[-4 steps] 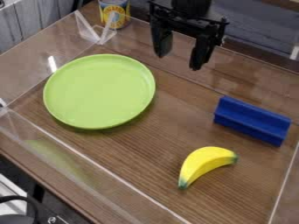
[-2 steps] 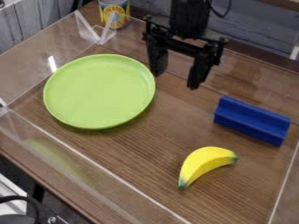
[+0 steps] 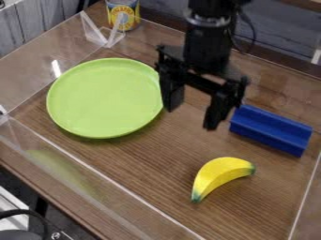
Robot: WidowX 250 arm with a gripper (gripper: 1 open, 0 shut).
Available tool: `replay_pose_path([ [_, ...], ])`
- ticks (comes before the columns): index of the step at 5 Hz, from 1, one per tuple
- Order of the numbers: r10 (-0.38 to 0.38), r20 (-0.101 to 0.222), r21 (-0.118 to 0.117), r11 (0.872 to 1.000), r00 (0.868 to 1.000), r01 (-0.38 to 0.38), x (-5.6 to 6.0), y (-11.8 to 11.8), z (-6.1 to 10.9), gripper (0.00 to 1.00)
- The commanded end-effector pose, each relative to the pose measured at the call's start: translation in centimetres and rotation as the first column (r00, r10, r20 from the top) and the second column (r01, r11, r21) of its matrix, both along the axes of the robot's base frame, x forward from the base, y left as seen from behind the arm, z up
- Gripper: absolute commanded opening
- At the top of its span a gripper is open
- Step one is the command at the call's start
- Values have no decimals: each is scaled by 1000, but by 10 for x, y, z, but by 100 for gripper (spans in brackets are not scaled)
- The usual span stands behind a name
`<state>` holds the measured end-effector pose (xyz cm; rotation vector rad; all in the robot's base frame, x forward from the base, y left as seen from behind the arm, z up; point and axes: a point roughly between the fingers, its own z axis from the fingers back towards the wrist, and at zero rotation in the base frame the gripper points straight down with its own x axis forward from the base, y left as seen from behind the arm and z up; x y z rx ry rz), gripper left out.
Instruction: Put the banana in the green plate
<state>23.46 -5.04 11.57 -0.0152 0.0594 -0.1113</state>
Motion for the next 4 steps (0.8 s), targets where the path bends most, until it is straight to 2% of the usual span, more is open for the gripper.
replay_pose_path([
  [1,-76,77,-7,997,994,77,-11,-10,-12,100],
  [3,-140,138,-5,990,980,142,-15,-26,-54,100],
  [4,-91,155,-5,996,984,93,-13,-28,-71,100],
])
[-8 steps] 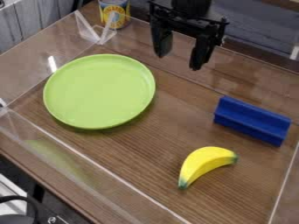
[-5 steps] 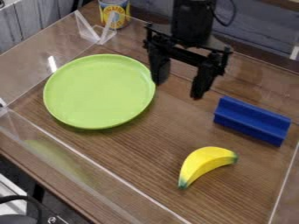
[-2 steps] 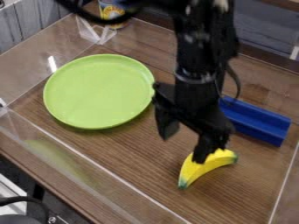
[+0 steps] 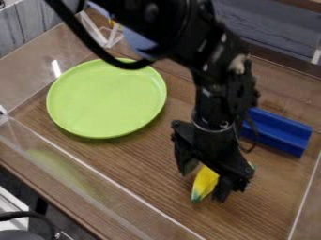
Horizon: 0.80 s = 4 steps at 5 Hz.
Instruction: Put the banana in the green plate
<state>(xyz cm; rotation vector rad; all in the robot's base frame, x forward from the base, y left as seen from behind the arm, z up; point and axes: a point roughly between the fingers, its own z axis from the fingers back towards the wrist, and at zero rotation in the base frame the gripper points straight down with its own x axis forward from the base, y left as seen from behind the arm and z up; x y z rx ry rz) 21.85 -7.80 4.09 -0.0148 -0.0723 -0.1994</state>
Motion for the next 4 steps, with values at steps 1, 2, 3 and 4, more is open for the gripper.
replay_pose_path([
  [1,56,34,-6,998,998,-56,4,0,-4,100],
  [2,72,42,-9,997,997,-72,8,-5,-6,100],
  [3,87,52,-15,996,995,-86,12,-9,-4,100],
  [4,89,55,-23,996,994,-88,17,-12,2,100],
])
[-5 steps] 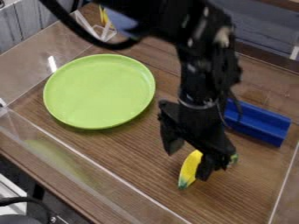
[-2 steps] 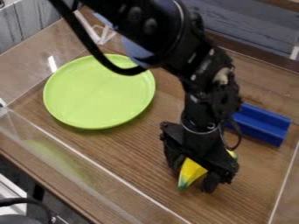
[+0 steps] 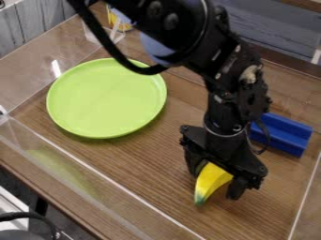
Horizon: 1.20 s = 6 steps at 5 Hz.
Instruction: Put the banana in the green plate
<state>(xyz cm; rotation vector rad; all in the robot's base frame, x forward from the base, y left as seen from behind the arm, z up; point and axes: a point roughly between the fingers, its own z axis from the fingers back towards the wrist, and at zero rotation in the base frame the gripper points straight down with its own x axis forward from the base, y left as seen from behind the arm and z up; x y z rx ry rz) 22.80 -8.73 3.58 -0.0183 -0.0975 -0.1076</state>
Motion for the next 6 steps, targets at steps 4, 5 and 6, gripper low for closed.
replay_pose_path([
  [4,-12,68,-49,999,998,16,14,-16,-4,0],
  [5,-41,70,-43,998,997,44,11,-3,-3,0],
  [6,-9,67,-36,999,998,12,9,1,0,0],
])
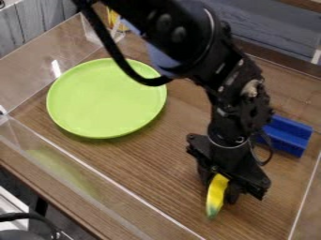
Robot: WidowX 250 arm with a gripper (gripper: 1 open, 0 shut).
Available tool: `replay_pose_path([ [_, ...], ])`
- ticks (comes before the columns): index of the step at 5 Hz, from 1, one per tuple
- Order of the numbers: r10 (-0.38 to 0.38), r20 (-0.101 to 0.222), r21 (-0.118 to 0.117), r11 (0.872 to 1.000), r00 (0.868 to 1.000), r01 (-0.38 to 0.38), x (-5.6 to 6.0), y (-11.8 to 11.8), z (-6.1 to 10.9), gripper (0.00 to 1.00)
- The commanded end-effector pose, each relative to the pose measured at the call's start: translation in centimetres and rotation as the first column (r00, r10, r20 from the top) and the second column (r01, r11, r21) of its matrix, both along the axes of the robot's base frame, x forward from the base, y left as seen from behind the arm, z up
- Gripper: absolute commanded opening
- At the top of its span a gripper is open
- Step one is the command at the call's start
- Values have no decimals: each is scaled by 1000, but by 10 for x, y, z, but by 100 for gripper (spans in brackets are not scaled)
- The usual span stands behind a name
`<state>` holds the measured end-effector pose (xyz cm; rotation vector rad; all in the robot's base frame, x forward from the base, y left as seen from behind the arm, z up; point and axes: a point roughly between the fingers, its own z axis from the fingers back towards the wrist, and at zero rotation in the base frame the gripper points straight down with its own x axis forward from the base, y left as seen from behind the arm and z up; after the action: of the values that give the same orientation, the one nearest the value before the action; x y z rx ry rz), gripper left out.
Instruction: Put the banana in the green plate
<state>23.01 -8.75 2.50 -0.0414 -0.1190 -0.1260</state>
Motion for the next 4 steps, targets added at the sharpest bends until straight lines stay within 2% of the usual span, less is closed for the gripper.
replay_pose_path([
  [1,39,43,-7,999,998,-38,6,1,17,0],
  [2,32,47,-11,999,998,-32,10,3,18,0],
  [3,-16,31,-4,1000,999,16,13,5,25,0],
  [4,54,19,7,999,998,-54,6,14,39,0],
])
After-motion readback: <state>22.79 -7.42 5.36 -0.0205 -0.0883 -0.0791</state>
